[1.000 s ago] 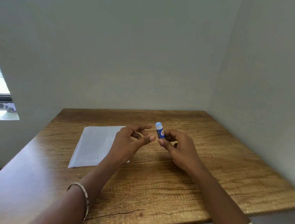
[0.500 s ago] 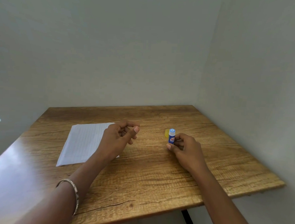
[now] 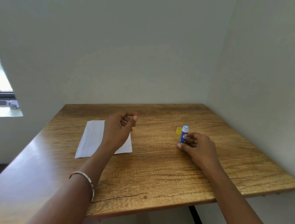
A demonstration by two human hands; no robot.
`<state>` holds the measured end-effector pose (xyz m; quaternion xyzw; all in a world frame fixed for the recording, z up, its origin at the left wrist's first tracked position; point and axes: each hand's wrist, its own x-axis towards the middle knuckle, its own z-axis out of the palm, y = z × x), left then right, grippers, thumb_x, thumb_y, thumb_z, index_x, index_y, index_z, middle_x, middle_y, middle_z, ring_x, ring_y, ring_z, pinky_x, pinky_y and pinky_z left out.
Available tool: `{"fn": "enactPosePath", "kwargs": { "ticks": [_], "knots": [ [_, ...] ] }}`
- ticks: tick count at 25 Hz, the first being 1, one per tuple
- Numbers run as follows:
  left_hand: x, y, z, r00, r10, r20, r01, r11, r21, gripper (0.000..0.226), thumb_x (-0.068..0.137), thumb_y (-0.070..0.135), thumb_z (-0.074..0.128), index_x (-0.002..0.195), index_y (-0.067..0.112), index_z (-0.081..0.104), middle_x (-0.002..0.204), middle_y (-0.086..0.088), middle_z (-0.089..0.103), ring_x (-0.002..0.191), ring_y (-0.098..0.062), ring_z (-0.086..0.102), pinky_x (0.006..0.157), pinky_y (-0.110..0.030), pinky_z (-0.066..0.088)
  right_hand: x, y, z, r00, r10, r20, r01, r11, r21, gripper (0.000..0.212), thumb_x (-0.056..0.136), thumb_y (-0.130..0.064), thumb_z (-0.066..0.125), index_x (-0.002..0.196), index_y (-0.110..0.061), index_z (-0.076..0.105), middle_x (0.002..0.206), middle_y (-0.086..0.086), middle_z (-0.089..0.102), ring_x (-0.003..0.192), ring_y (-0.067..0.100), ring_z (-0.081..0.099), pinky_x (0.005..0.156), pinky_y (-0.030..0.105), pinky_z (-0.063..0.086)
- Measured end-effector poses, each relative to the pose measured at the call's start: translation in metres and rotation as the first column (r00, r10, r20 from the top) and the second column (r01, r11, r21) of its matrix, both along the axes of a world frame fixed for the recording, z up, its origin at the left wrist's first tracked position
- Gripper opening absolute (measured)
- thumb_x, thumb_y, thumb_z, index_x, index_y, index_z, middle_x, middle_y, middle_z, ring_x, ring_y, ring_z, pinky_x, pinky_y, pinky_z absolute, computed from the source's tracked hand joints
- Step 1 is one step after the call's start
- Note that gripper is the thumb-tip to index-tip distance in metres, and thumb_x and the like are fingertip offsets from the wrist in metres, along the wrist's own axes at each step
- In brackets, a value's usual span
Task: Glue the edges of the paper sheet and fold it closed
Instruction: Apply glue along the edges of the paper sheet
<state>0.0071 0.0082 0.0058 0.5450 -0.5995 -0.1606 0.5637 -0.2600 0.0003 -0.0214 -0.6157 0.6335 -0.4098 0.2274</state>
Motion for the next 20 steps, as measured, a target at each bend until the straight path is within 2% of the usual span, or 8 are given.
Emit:
{"fn": "enactPosePath", "kwargs": {
  "ticks": [2, 4, 7, 9, 12, 15, 18, 20],
  "knots": [
    [0.014, 0.001, 0.002, 0.989, 0.148, 0.029, -0.146, 0.988, -0.055, 0.011, 0.094, 0.028, 0.065, 0.098, 0.024, 0.074, 0.078, 0.009, 0.073, 0.072, -0.011, 0.069, 0.071, -0.031, 0.057, 0.003, 0.014, 0.003, 0.995, -0.089, 0.05, 0.091, 0.996, -0.024, 0.044, 0.074, -0.023, 0.088, 0.114, -0.013, 0.07, 0.1, 0.002, 0.076, 0.089, 0.012, 0.071, 0.066, 0.014, 0.044],
    [0.029, 0.004, 0.005, 0.941, 0.324, 0.094, -0.318, 0.945, -0.073, 0.012, 0.094, 0.025, 0.063, 0.096, 0.021, 0.074, 0.08, 0.01, 0.07, 0.075, -0.012, 0.066, 0.068, -0.03, 0.05, 0.014, 0.035, 0.007, 0.977, -0.199, 0.072, 0.209, 0.961, -0.182, 0.027, 0.079, -0.018, 0.08, 0.103, -0.013, 0.07, 0.093, -0.001, 0.074, 0.086, 0.014, 0.07, 0.064, 0.019, 0.043],
    [0.05, 0.01, -0.002, 0.834, 0.491, 0.249, -0.507, 0.862, -0.001, 0.015, 0.093, 0.024, 0.06, 0.097, 0.02, 0.074, 0.093, 0.006, 0.072, 0.089, -0.018, 0.065, 0.075, -0.032, 0.044, 0.05, 0.058, 0.019, 0.994, -0.11, -0.022, 0.093, 0.917, -0.388, 0.006, 0.085, -0.013, 0.072, 0.088, -0.017, 0.068, 0.081, -0.008, 0.068, 0.075, 0.006, 0.064, 0.064, 0.016, 0.042],
    [0.062, 0.011, -0.009, 0.79, 0.484, 0.377, -0.547, 0.833, 0.078, 0.015, 0.091, 0.033, 0.062, 0.1, 0.026, 0.072, 0.109, 0.003, 0.072, 0.107, -0.025, 0.063, 0.092, -0.043, 0.044, 0.078, 0.053, 0.027, 0.995, 0.079, -0.057, -0.092, 0.956, -0.278, 0.004, 0.088, -0.021, 0.072, 0.084, -0.02, 0.071, 0.077, -0.012, 0.068, 0.072, 0.001, 0.063, 0.064, 0.018, 0.046],
    [0.067, 0.014, -0.014, 0.777, 0.319, 0.543, -0.532, 0.793, 0.297, 0.036, 0.086, 0.055, 0.062, 0.116, 0.034, 0.065, 0.14, 0.0, 0.056, 0.134, -0.029, 0.046, 0.106, -0.052, 0.029, 0.116, 0.029, 0.034, 0.967, 0.253, -0.042, -0.254, 0.967, -0.029, 0.016, 0.091, -0.034, 0.071, 0.087, -0.019, 0.073, 0.079, -0.012, 0.067, 0.076, 0.005, 0.064, 0.066, 0.021, 0.049],
    [0.066, 0.014, -0.015, 0.744, 0.173, 0.646, -0.517, 0.761, 0.391, 0.06, 0.081, 0.069, 0.059, 0.132, 0.038, 0.054, 0.153, -0.002, 0.039, 0.143, -0.034, 0.031, 0.109, -0.055, 0.024, 0.149, 0.003, 0.029, 0.964, 0.261, -0.048, -0.255, 0.961, 0.11, 0.035, 0.088, -0.043, 0.073, 0.087, -0.008, 0.073, 0.086, 0.003, 0.074, 0.083, 0.023, 0.07, 0.07, 0.033, 0.052],
    [0.066, 0.012, -0.016, 0.725, 0.118, 0.679, -0.512, 0.752, 0.415, 0.074, 0.079, 0.074, 0.056, 0.143, 0.04, 0.041, 0.158, -0.004, 0.03, 0.146, -0.038, 0.023, 0.111, -0.058, 0.021, 0.171, -0.022, 0.016, 0.973, 0.212, -0.092, -0.195, 0.967, 0.162, 0.051, 0.07, -0.048, 0.086, 0.096, -0.007, 0.072, 0.096, 0.01, 0.075, 0.086, 0.025, 0.071, 0.06, 0.032, 0.048],
    [0.066, 0.012, -0.016, 0.722, 0.104, 0.684, -0.508, 0.751, 0.421, 0.081, 0.08, 0.075, 0.054, 0.149, 0.038, 0.032, 0.159, -0.006, 0.028, 0.146, -0.038, 0.024, 0.112, -0.059, 0.02, 0.176, -0.032, 0.012, 0.981, 0.178, -0.074, -0.161, 0.968, 0.195, 0.058, 0.061, -0.043, 0.092, 0.102, -0.009, 0.069, 0.103, 0.007, 0.072, 0.095, 0.025, 0.069, 0.065, 0.034, 0.054]
  ]
}}
